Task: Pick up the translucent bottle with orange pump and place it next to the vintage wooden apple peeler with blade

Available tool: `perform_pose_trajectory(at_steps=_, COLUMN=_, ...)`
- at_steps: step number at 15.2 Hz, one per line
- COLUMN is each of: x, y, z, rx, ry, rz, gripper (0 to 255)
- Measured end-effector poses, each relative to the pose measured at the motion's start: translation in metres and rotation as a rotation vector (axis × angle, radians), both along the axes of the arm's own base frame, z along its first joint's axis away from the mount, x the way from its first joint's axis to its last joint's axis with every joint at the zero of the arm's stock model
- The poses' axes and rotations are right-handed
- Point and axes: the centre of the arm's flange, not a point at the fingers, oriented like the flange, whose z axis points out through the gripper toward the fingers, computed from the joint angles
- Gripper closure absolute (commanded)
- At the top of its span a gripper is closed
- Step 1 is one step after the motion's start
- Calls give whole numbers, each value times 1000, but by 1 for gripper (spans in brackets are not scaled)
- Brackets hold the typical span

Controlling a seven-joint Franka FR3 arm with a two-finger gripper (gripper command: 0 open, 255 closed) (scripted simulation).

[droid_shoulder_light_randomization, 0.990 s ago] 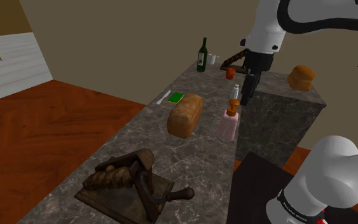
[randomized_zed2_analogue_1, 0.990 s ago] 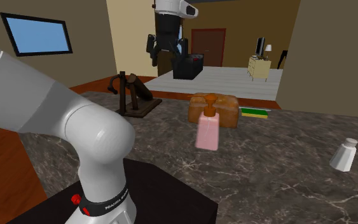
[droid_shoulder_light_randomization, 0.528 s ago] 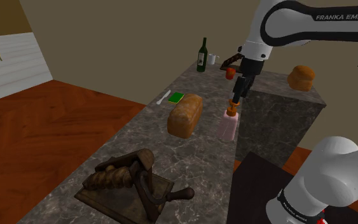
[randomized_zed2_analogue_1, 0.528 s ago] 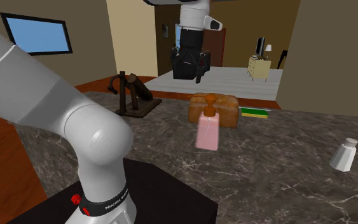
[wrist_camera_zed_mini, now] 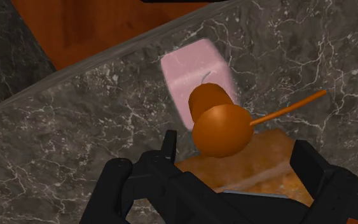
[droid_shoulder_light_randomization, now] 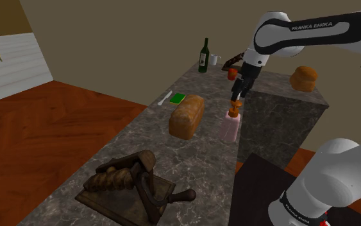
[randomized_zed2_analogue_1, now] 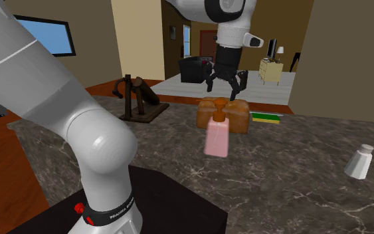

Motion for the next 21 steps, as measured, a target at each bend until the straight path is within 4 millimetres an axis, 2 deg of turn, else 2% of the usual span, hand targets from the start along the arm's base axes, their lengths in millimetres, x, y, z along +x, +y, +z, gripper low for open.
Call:
perform_pose_trajectory(at_steps=7, x=5, y=0, z=-39, rx=2, ry=-4, rz=-8, gripper=0)
perform_pose_trajectory(at_steps=14, x=5, y=1, z=-42, rx=1, ry=-4, rz=-8, gripper=0)
perform_pose_trajectory(at_steps=15, x=5, y=1, z=-42, rx=1, ry=-4, rz=-8, gripper=255)
perform_pose_trajectory(at_steps=21, x=5, y=1, z=-42, rx=1, ry=-5, rz=-8, gripper=255)
